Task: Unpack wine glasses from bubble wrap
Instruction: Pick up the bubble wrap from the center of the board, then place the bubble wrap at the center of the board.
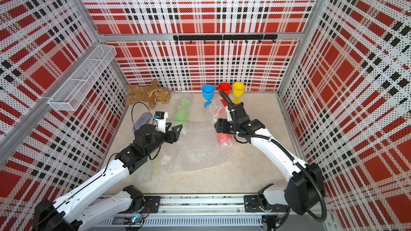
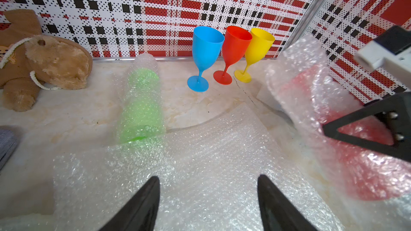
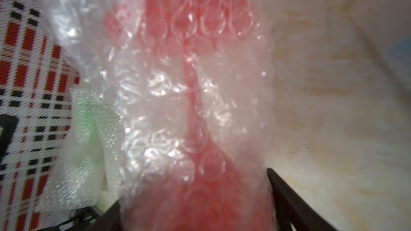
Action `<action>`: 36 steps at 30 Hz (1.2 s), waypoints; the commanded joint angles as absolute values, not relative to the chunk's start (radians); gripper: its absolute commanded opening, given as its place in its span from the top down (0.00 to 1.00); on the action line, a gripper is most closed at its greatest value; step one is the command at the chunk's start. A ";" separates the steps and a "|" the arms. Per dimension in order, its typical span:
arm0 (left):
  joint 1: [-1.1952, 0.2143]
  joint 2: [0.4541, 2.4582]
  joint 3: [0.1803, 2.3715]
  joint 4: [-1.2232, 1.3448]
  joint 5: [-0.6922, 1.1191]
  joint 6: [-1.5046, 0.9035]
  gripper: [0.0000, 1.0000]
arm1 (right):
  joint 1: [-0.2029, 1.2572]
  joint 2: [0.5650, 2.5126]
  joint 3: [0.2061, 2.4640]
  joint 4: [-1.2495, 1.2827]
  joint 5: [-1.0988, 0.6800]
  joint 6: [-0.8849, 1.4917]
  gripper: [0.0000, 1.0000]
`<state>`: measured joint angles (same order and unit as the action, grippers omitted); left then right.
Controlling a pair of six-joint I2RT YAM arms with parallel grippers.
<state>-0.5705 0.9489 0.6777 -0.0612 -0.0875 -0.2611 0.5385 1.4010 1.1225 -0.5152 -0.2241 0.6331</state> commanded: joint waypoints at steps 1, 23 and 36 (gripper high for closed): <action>-0.565 0.945 0.698 -0.073 -0.101 -0.255 0.29 | 0.592 1.523 1.104 -0.296 -0.389 0.790 0.21; -0.562 0.949 0.697 -0.075 -0.107 -0.255 0.29 | 0.679 1.661 1.117 -0.330 -0.106 0.760 0.00; -0.491 1.048 0.821 -0.214 -0.016 -0.483 0.29 | 0.762 1.610 1.152 -0.420 -0.154 0.598 0.42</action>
